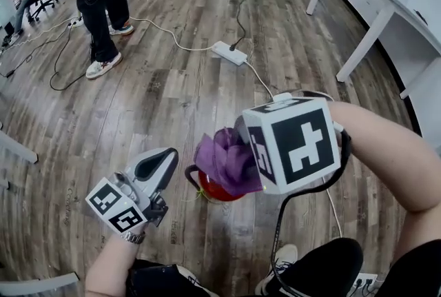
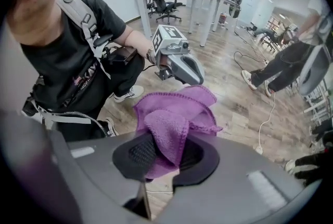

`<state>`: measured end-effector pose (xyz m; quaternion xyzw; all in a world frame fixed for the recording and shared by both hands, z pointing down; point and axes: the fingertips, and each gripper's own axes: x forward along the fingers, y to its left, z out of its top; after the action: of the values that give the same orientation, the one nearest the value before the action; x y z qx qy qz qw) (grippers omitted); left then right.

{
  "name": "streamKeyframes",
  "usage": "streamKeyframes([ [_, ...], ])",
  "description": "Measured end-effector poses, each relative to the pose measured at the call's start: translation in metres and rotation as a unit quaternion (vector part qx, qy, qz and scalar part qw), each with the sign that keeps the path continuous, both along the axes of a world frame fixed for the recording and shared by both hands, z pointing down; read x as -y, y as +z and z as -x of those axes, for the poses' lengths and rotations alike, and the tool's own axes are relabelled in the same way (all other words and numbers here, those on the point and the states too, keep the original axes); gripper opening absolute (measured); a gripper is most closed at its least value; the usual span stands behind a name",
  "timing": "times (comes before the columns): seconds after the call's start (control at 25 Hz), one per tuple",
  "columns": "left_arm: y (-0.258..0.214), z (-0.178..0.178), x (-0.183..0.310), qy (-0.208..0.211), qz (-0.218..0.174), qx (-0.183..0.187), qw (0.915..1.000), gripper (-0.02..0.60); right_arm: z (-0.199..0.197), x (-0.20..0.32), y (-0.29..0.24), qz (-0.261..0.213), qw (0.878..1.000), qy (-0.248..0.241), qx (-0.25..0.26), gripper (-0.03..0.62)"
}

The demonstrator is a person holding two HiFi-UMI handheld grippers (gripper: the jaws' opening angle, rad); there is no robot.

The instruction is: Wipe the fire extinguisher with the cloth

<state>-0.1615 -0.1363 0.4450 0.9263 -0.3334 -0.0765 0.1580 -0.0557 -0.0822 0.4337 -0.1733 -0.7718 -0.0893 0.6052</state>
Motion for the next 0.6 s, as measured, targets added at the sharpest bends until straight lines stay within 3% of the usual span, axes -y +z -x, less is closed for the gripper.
streamKeyframes([
  [0.28, 0.003, -0.011, 0.000, 0.014, 0.002, 0.005, 0.9999, -0.002, -0.059, 0.014, -0.019, 0.024, 0.995, 0.087, 0.039, 0.077],
  [0.6, 0.011, -0.020, 0.001, 0.019, 0.007, 0.011, 0.9997, -0.002, -0.110, 0.018, -0.003, 0.015, 0.992, 0.123, 0.038, 0.077],
])
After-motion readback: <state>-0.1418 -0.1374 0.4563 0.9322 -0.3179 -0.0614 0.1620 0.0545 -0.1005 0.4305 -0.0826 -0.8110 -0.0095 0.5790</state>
